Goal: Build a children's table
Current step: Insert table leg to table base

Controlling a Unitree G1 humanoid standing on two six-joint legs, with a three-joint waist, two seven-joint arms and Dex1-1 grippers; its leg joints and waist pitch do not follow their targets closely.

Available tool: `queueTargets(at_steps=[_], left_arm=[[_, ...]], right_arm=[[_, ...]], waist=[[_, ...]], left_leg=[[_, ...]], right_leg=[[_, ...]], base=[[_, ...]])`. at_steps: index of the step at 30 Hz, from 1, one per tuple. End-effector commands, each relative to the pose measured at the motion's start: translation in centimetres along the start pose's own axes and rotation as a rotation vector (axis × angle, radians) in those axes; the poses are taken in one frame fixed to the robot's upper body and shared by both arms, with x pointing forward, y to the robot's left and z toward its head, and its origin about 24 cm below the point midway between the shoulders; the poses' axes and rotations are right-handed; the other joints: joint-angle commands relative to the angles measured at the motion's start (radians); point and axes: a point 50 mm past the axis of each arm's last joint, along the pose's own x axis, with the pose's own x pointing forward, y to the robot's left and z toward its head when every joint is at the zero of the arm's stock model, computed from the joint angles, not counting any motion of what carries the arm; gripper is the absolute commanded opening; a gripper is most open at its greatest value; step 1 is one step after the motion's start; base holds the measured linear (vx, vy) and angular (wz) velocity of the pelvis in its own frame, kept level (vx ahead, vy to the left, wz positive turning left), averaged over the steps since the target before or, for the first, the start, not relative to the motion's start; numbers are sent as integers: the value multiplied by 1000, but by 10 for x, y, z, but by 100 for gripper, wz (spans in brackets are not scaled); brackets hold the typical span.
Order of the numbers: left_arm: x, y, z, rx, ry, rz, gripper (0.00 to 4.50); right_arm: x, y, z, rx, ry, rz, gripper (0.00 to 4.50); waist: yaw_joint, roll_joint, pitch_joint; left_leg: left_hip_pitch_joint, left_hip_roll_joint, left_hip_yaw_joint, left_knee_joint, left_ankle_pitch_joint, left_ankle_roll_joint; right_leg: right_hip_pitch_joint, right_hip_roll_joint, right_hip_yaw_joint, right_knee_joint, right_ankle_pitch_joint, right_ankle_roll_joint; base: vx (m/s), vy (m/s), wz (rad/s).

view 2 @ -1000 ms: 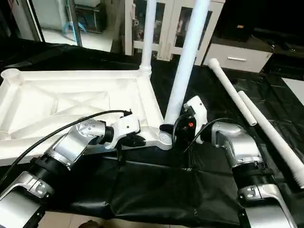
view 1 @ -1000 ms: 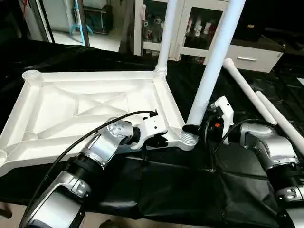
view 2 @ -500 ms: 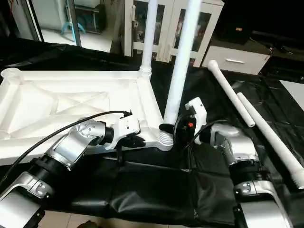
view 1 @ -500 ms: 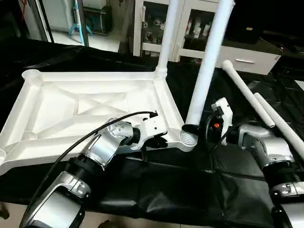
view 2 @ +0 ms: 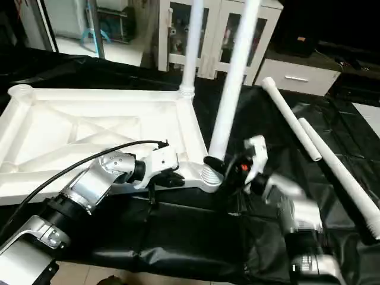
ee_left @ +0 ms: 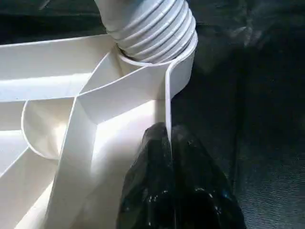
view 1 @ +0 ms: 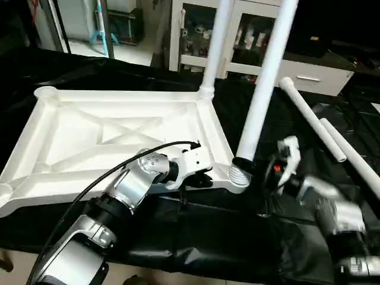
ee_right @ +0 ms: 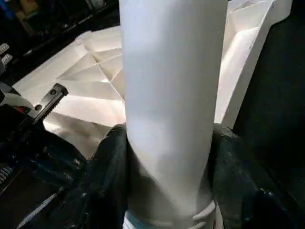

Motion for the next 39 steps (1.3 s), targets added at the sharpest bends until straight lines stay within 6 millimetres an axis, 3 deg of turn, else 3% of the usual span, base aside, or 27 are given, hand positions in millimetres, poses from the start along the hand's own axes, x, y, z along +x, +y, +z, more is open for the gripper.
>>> queueTargets(at_steps=[1,8,17,25,32,33,34,36,39], left_arm=[[1,1,2,11,-1,12,0],[0,4,3,18,-5,27,0],[0,5,4,21,-6,30,0],[-1,6,2,27,-2,36,0],[-1,7,1,32,2,40,0],[-1,7,1,33,3,40,0],[0,7,1,33,2,40,0],[0,6,1,34,5,36,0],[2,6,1,35,5,37,0]], right_arm=[[-10,-4,-10,39,6,-51,196],[-20,-5,2,30,-111,-104,196],[-16,6,9,-8,-107,-25,196],[-14,15,45,-93,-179,46,195],[-9,25,55,-206,-165,65,195],[-7,28,53,-257,-141,72,195],[-5,30,52,-285,-127,76,195],[-1,32,47,-349,-107,56,194],[3,32,35,-383,-89,37,194]], waist=[[-8,12,-62],[-8,12,-63],[-10,10,-62],[-7,13,-63],[-7,14,-63],[-8,12,-62],[-8,17,-62],[-16,18,-56],[-18,16,-56]], left_leg=[[18,26,-3,-80,-267,-11],[15,26,-4,-81,-258,-10],[13,26,-3,-81,-244,-6],[11,25,-2,-79,-218,-1],[8,23,1,-72,-160,19],[5,21,2,-72,-161,24],[7,23,-1,-73,-168,25],[9,25,-1,-79,-212,6],[11,25,-2,-80,-250,-6]], right_leg=[[44,-51,34,-68,-263,-183],[45,-51,34,-67,-249,-180],[46,-51,34,-66,-241,-177],[48,-51,35,-62,-207,-184],[51,-49,35,-54,-149,-203],[53,-48,36,-54,-150,-198],[52,-52,36,-55,-171,-186],[46,-53,36,-66,-256,-165],[42,-55,37,-72,-308,-156]], base=[[0,0,0],[0,0,0],[0,0,0],[0,0,0],[0,0,0],[0,0,0],[0,0,0],[0,0,0],[0,0,0]])
